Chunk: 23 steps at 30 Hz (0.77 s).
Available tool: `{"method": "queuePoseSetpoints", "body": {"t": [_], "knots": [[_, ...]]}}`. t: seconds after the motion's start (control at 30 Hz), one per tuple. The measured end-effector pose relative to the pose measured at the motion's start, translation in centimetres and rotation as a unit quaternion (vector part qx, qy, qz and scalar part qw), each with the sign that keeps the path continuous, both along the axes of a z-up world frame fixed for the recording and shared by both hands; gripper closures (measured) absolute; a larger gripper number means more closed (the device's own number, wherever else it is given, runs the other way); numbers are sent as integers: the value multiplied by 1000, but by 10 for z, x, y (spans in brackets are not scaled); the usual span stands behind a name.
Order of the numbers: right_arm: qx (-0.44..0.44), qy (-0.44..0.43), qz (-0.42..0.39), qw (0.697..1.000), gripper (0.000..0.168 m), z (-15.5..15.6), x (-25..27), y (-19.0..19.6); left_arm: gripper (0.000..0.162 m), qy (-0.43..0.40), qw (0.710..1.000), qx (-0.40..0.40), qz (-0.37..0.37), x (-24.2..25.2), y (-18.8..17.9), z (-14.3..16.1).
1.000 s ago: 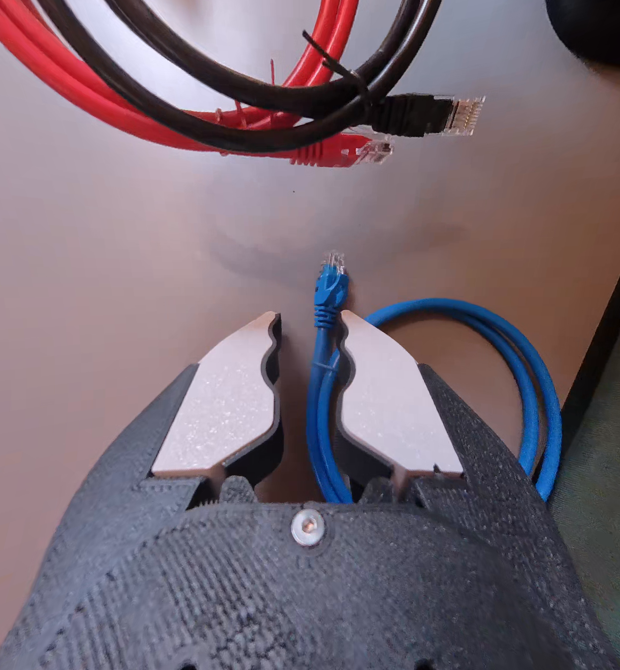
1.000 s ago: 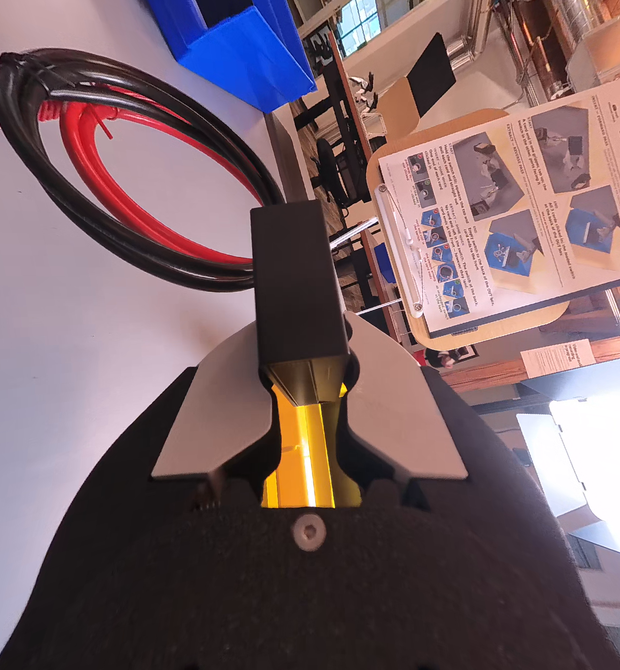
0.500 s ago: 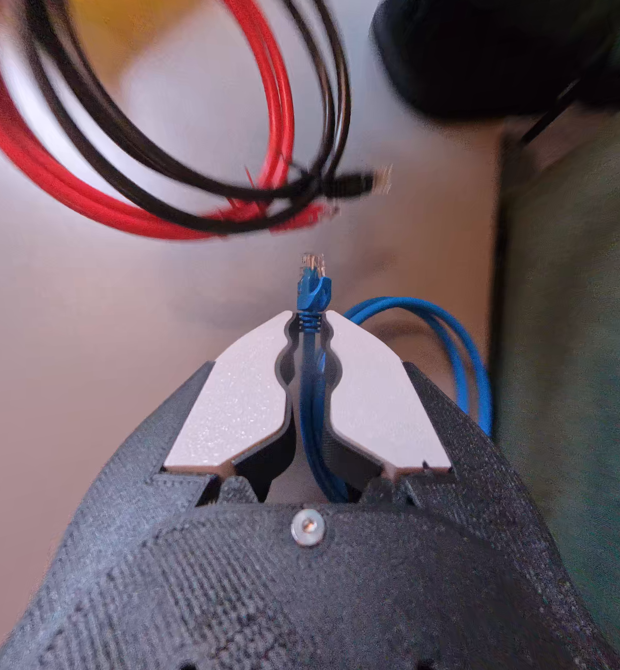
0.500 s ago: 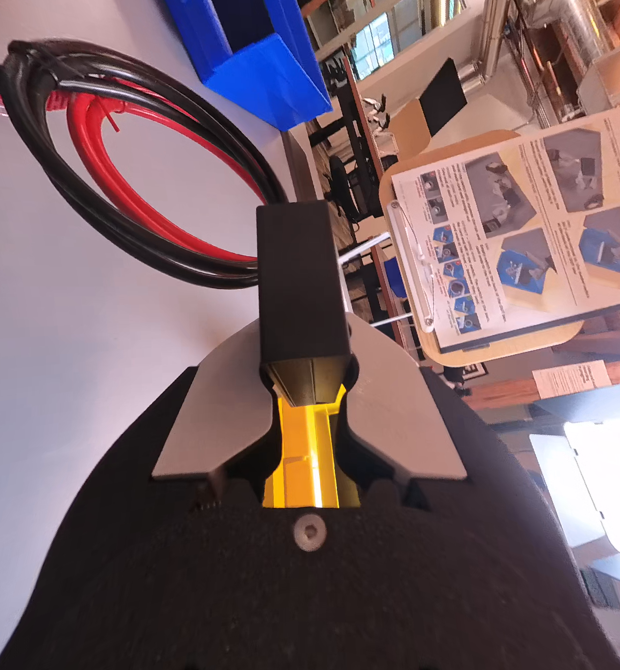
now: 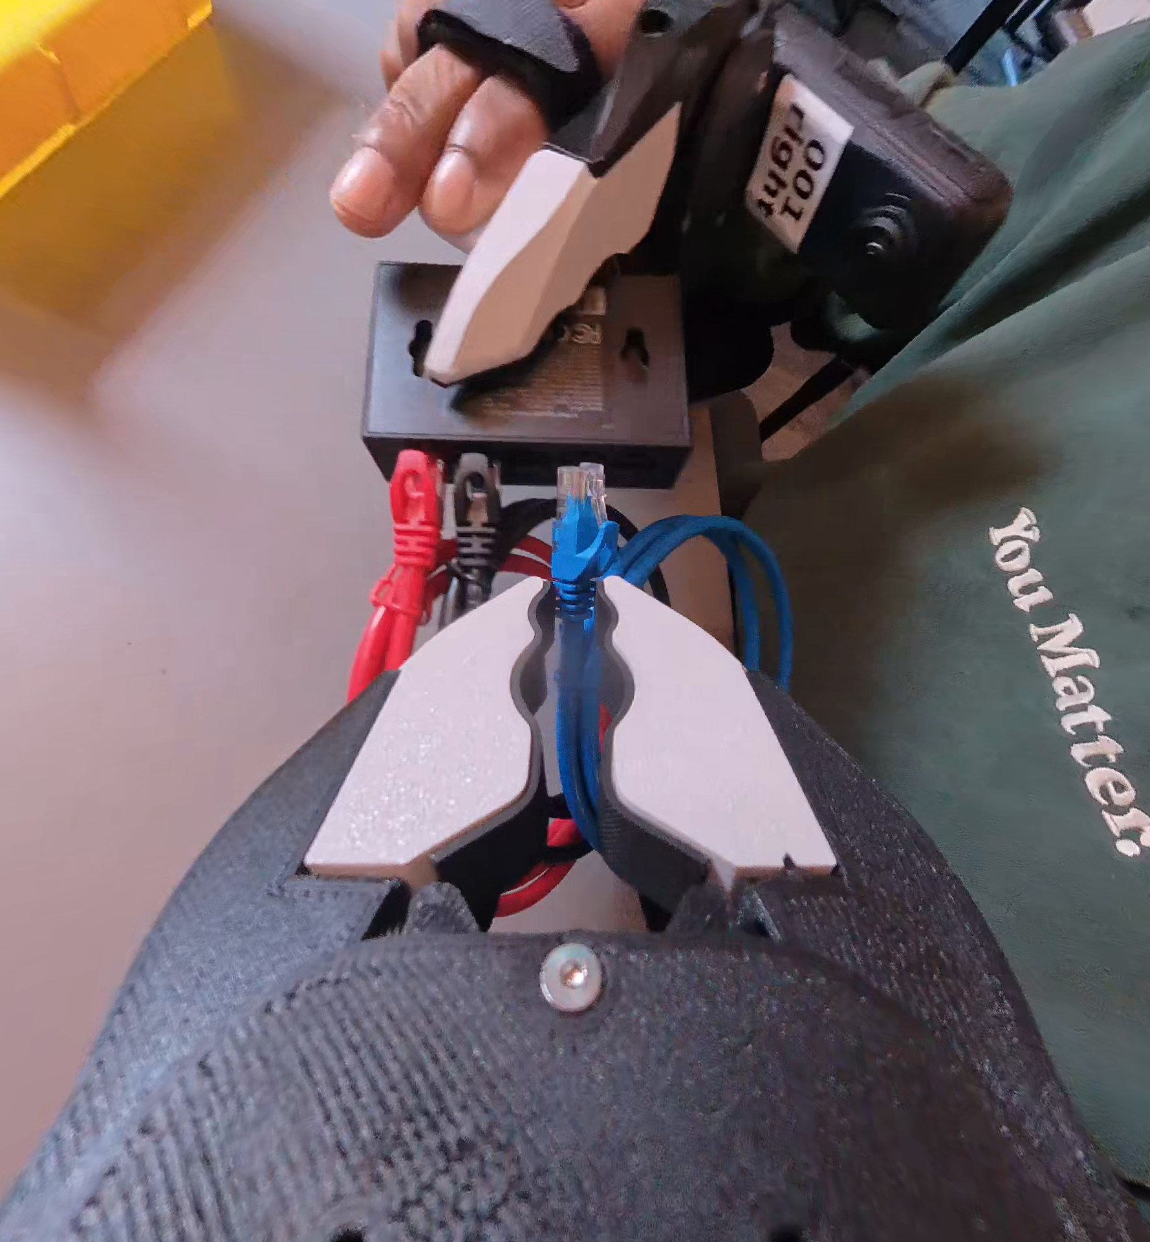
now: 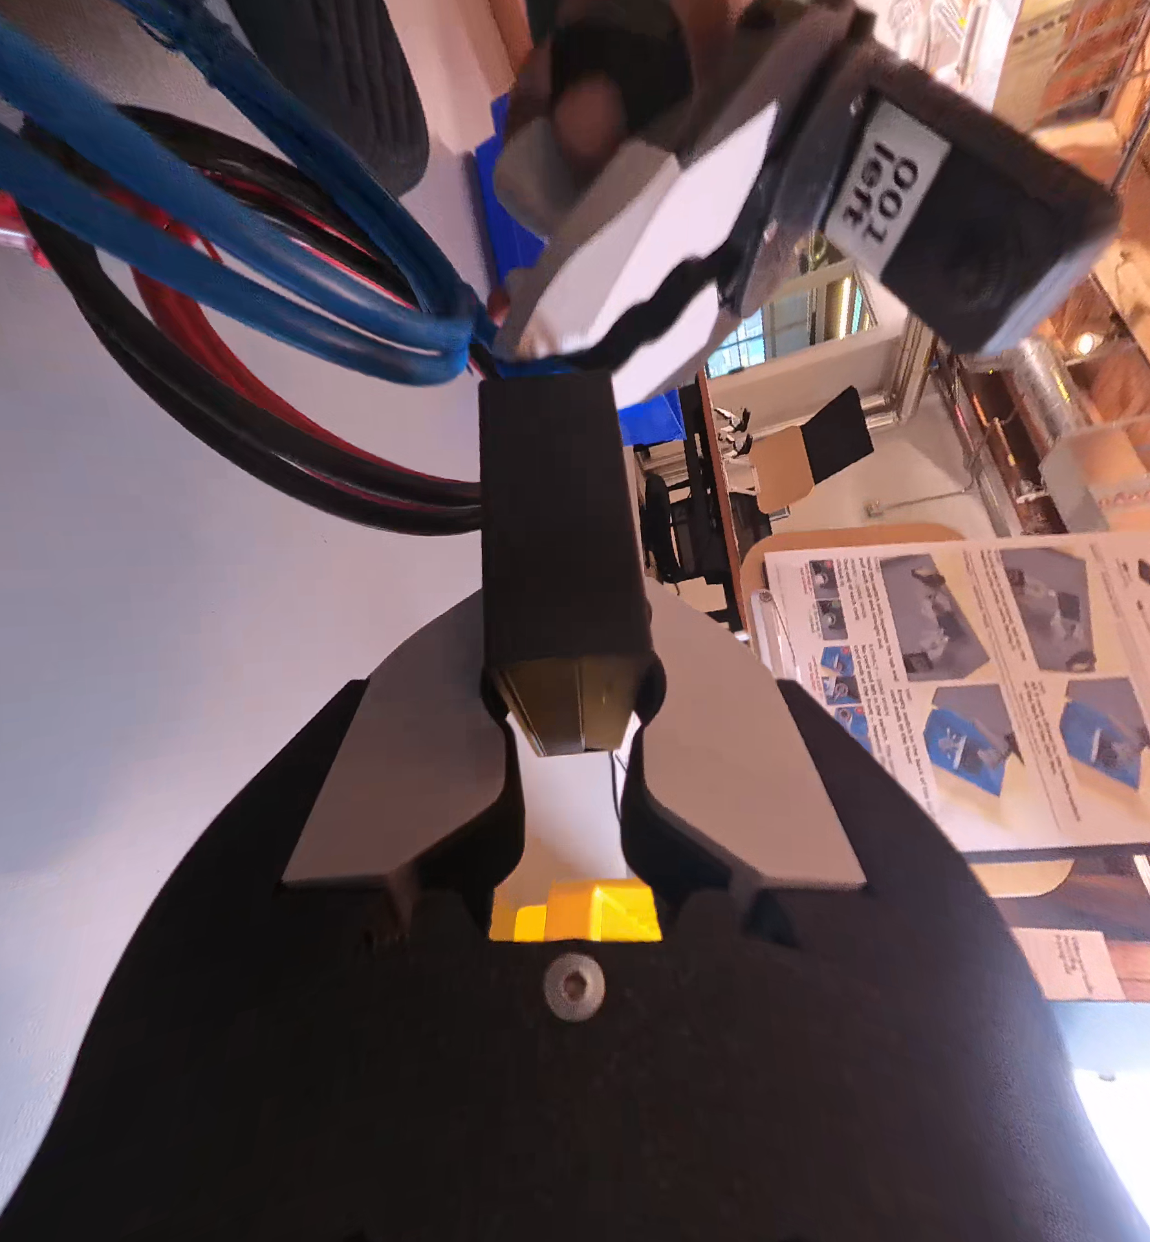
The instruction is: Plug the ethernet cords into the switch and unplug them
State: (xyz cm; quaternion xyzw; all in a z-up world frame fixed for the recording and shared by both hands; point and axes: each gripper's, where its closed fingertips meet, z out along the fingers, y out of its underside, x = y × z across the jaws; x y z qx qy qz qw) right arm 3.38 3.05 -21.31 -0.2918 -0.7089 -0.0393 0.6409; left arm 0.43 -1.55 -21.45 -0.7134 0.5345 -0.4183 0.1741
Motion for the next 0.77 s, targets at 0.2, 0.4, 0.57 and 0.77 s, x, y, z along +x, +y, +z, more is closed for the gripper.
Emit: {"method": "queuePoseSetpoints", "body": {"t": [0.2, 0.4, 0.57, 0.77], "knots": [[22, -15, 18, 999, 138, -7, -7, -10, 151, 52, 998, -33, -17, -3, -8, -9], [19, -37, 19, 999, 138, -18, -11, -11, 151, 80, 996, -38, -11, -8, -7, -22], [6, -60, 4, 998, 138, -31, -8, -3, 146, 95, 992, 69, 38, -6, 6, -39], [-3, -73, -6, 997, 138, -39, -7, 1, 142, 120, 951, 255, 127, -10, 19, -46]]}}
